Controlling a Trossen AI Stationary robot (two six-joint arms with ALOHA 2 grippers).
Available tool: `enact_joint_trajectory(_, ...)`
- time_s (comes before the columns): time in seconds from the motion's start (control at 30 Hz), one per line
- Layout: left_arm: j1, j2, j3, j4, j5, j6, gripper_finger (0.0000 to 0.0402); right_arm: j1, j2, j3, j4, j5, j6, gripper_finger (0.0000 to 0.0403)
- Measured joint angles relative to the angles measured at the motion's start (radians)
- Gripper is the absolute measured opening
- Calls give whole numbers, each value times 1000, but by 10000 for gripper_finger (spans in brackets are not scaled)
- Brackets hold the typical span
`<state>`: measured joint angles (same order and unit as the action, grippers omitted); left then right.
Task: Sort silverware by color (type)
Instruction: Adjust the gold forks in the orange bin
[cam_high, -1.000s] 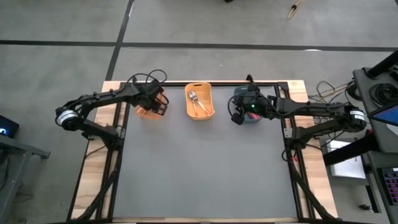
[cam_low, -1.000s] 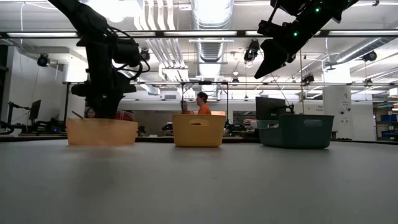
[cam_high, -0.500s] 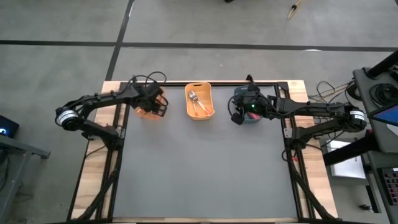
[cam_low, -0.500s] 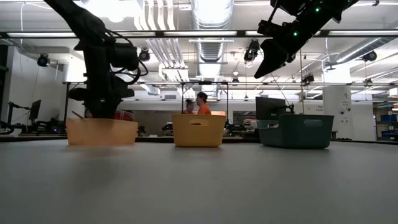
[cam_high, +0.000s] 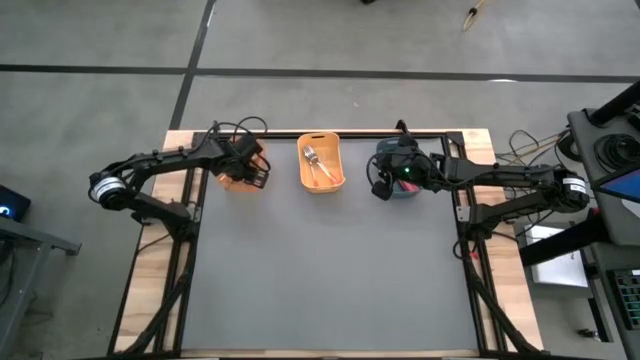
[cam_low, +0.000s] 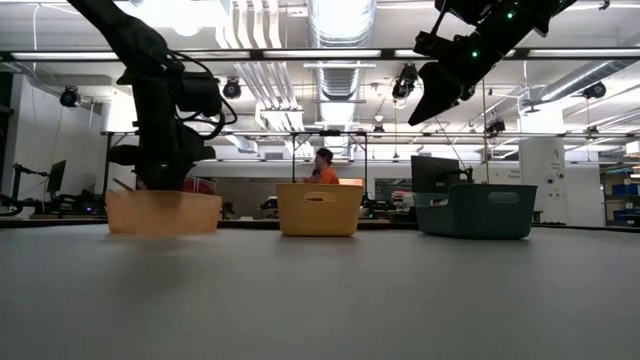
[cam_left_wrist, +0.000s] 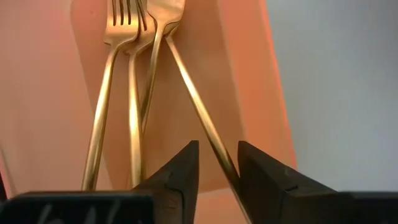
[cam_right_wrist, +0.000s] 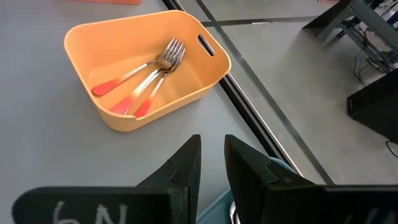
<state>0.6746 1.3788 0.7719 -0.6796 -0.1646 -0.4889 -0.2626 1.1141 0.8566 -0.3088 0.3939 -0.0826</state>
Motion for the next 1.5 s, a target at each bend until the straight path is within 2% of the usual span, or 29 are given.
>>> enact_joint_trajectory(0.27,0,0,1,-1,0,-3,41,0,0,0,0,0,0,63)
enact_joint_trajectory(0.6,0,0,2,0,0,-29,8,0,0,0,0,0,0,63)
enact_joint_trajectory(0.9,0,0,54,-37,0,-14,3,0,0,0,0,0,0,63)
enact_joint_trajectory(1.23,0,0,135,-167,-11,43,2,0,0,0,0,0,-5,63)
enact_joint_trajectory(1.5,1,-2,232,-342,-118,87,2,0,0,0,0,0,-5,63)
